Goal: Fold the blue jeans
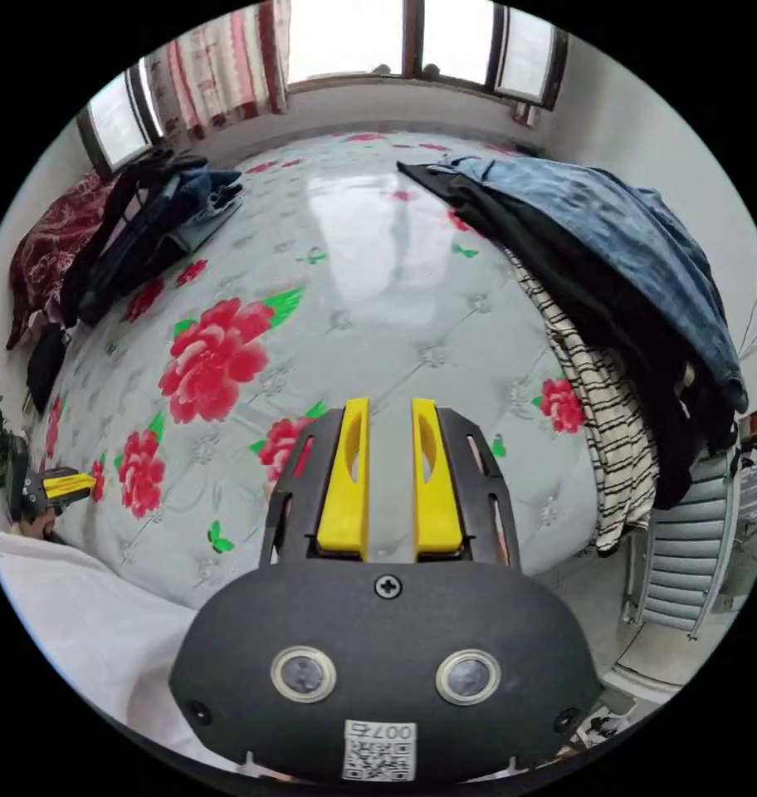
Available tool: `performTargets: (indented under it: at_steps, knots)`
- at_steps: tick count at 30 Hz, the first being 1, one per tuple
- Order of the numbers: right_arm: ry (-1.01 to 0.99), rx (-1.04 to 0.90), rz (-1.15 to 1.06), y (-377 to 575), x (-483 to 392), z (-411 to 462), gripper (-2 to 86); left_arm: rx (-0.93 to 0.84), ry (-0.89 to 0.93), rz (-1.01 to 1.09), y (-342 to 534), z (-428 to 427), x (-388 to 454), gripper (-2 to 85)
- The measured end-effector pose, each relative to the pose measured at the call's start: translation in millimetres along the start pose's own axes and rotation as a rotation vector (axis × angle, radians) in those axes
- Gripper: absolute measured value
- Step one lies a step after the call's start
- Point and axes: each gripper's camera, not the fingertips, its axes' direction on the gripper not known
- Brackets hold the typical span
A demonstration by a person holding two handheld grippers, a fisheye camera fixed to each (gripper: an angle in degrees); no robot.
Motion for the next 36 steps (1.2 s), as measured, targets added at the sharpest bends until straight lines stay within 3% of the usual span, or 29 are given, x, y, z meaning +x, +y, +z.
performTargets:
  at_steps: [5,10,13,15,17,20,23,26,32,36]
  knots:
    - [0.336,0.092,0.094,-36,154,-42,10.1,-0.138,-0.048,-0.101,-26,2,9,-1.0]
    - [0.497,-0.041,0.117,-58,260,-38,11.5,-0.243,-0.119,-0.258,-38,9,14,-1.0]
    - [0.552,-0.121,0.039,-64,287,-20,11.1,-0.177,-0.017,-0.411,-27,1,16,-1.0]
    - [0.469,-0.174,-0.016,-69,298,-5,8.9,-0.015,0.183,-0.522,-11,-14,20,-1.0]
    - [0.447,-0.193,-0.027,-74,298,-4,6.0,0.070,0.249,-0.569,0,-22,27,-0.9]
    - [0.409,-0.102,-0.035,-74,285,-29,2.7,0.126,0.295,-0.561,11,-28,39,-0.7]
    - [0.243,0.126,-0.104,-60,252,-86,1.3,0.189,0.287,-0.488,17,-38,50,0.4]
    - [-0.091,0.234,-0.254,-51,203,-124,0.6,0.299,0.299,-0.392,20,-50,54,4.6]
    - [-0.579,0.163,-0.737,-42,28,-123,0.3,0.536,0.513,-0.260,43,-69,38,12.2]
    - [-0.987,0.011,-0.931,-35,-99,-104,1.0,0.625,0.559,-0.353,100,-54,4,12.8]
